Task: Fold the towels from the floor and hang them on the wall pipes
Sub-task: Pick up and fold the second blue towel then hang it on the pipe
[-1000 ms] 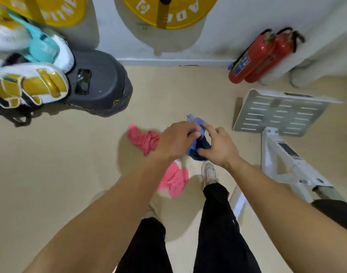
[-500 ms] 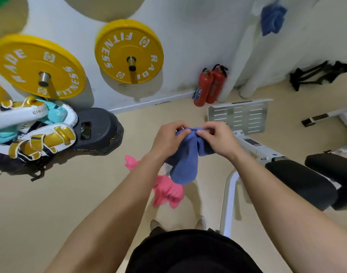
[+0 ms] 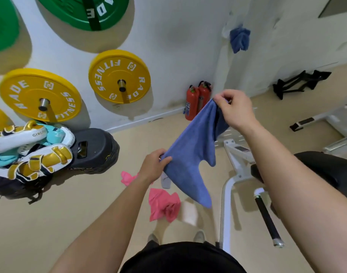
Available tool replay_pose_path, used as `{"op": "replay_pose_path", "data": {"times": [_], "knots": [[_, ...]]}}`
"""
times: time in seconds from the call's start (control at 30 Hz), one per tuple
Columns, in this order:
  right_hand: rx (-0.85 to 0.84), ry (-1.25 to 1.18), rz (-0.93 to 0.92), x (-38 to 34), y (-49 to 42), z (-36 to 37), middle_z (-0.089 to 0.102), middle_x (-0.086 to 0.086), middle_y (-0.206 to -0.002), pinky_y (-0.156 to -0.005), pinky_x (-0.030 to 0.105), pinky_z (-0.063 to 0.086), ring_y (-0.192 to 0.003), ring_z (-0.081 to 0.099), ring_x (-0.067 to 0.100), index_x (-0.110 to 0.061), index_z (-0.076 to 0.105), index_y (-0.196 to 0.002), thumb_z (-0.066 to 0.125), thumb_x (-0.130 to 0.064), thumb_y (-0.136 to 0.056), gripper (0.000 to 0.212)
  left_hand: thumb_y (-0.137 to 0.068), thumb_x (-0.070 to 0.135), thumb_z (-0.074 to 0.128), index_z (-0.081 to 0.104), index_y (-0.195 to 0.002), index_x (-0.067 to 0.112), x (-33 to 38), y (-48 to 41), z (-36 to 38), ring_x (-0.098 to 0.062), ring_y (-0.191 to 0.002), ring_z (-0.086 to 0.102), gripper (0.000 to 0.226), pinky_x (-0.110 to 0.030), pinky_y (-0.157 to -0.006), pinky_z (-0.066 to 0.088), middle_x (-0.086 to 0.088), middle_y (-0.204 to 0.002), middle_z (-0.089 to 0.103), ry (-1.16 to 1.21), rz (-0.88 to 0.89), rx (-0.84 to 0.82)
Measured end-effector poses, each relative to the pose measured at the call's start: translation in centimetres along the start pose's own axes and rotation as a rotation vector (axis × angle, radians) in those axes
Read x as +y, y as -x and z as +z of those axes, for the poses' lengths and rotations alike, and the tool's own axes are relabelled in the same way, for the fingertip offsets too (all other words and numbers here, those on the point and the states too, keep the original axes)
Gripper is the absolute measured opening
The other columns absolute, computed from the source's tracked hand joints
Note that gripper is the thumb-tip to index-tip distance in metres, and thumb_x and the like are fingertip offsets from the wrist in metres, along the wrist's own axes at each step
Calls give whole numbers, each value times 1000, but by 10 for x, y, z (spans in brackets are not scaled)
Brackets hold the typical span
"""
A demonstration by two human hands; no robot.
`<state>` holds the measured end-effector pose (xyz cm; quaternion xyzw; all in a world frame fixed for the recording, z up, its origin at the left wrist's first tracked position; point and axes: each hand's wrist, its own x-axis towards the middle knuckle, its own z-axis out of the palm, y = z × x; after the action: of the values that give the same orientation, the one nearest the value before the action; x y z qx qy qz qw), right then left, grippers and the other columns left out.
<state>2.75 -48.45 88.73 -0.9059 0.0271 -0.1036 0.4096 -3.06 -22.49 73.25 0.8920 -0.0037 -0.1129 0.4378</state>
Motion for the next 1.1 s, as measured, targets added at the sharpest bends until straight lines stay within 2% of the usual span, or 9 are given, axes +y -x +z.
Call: {"op": "replay_pose_path", "data": {"times": [0.17, 0.27, 0.3, 0.4, 0.53, 0.57, 0.7, 0.9, 1.1], "knots": [[179, 101, 193, 24, 22, -21, 71, 11, -83, -69, 30, 44, -81, 64, 29, -9, 71, -85, 57, -26, -93, 24, -87, 15, 69, 65, -79, 31, -6, 11, -31, 0, -63, 53, 18, -14, -62, 40, 7, -75, 65, 7, 28, 93], [-134, 120, 183, 22, 49, 14, 70, 7, -76, -65, 34, 54, -55, 59, 20, -18, 71, -102, 63, -24, -89, 17, -88, 13, 68, 70, -85, 24, 24, 10, -35, 4, -73, 59, 12, -9, -67, 41, 10, -79, 70, 11, 165, 61], [-256, 127, 154, 19, 58, 30, 69, 3, -72, -61, 32, 53, -49, 56, 17, -22, 68, -118, 64, -24, -89, 29, -88, 14, 66, 72, -86, 25, 34, 9, -34, 3, -76, 61, 12, -12, -68, 43, 11, -81, 71, -11, 205, 35], [-477, 163, 28, 10, 77, 69, 51, -8, -59, -62, 26, 39, -63, 52, 15, -31, 54, -139, 65, -25, -91, 50, -86, 26, 60, 71, -86, 32, 53, 6, -34, -4, -82, 64, 13, -27, -71, 50, 16, -83, 72, -111, 275, -35], [-537, 181, 9, 5, 86, 97, 52, -9, -60, -58, 29, 37, -70, 54, 19, -33, 67, -88, 65, -34, -89, 2, -83, 34, 62, 74, -85, 35, 51, 11, -40, -4, -81, 64, 12, -29, -73, 52, 17, -83, 72, -119, 247, -12], [-531, 173, 14, 4, 86, 100, 54, -8, -61, -59, 30, 39, -71, 55, 19, -32, 64, -81, 65, -36, -88, 8, -83, 33, 64, 74, -84, 35, 49, 13, -42, -4, -79, 64, 11, -26, -71, 51, 18, -81, 72, -100, 236, 3], [-541, 143, -60, -4, 80, 98, 58, -7, -65, -64, 34, 46, -69, 57, 17, -30, 65, -83, 65, -35, -89, 8, -85, 25, 69, 73, -81, 31, 29, 22, -49, -2, -69, 61, 8, -18, -62, 45, 18, -73, 69, -1, 195, 41], [-468, 60, -74, -17, 61, 78, 63, -3, -68, -63, 31, 43, -69, 57, 16, -28, 66, -72, 64, -25, -91, 18, -89, 20, 65, 57, -66, 29, -12, 35, -58, -7, -56, 44, 25, -29, -55, 33, 9, -59, 54, -135, 51, 5], [-389, 101, 10, 10, 42, 56, 70, 3, -80, -72, 34, 48, -81, 63, 20, -19, 73, -82, 64, -26, -91, 14, -89, 20, 63, 64, -72, 34, -34, 39, -72, -8, -60, 53, 22, -28, -58, 40, 11, -64, 61, -170, -48, 39]]}}
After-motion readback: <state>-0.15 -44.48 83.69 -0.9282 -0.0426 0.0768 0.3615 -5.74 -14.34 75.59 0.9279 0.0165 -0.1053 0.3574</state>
